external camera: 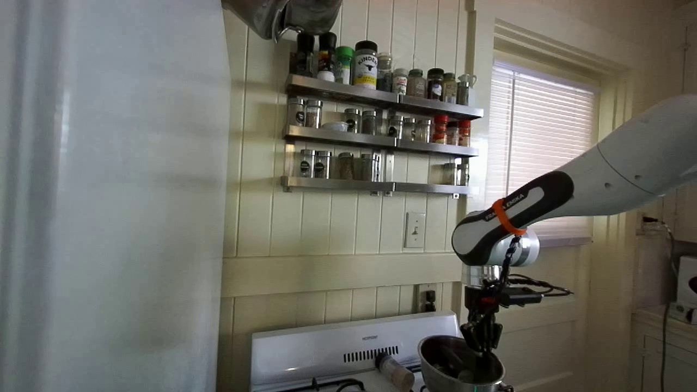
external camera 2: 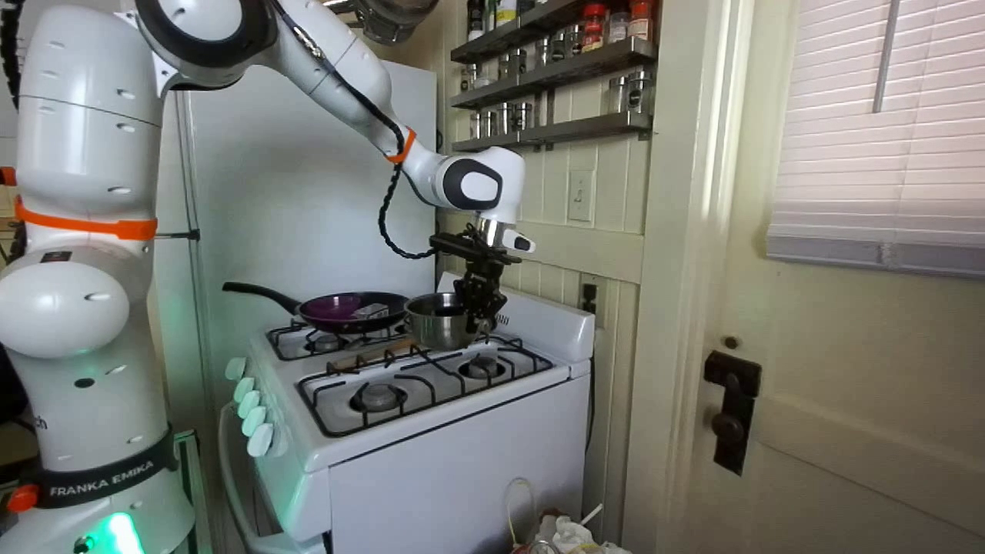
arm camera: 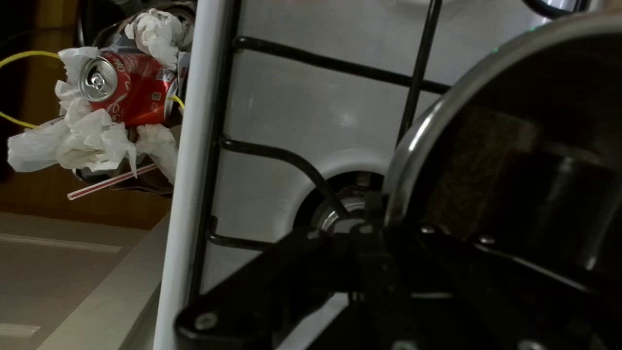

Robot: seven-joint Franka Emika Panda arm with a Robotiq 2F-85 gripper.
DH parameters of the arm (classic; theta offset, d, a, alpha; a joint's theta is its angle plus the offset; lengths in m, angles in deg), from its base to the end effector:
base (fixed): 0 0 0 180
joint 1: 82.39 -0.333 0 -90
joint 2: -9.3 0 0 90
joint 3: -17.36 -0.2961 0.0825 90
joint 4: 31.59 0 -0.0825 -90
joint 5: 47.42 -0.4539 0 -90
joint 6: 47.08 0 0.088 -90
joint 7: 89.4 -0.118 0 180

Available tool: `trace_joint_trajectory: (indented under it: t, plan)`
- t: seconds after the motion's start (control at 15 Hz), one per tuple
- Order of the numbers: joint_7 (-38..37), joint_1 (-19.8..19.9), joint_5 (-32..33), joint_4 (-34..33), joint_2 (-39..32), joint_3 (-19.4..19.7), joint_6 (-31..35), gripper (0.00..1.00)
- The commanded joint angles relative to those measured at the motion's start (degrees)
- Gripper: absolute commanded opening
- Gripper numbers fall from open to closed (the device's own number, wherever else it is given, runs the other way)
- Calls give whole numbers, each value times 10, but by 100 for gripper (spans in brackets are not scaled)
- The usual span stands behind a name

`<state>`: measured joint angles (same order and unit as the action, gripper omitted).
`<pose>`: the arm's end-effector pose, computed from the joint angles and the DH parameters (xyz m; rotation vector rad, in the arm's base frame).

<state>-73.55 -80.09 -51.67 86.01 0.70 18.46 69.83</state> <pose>0.6080 -0.0313 0.2814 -3.0344 -0.2713 0.2284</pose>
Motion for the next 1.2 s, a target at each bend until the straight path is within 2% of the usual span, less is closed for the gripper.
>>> trace_joint_trajectory:
  t: [0.0,0.47,0.87,1.13]
  plan:
    - [0,2,4,-5,1,-2,-16,2]
    - [-5,0,38,27,45,0,19,2]
    - [49,22,-33,70,83,13,84,2]
    - [84,29,-64,80,97,26,87,2]
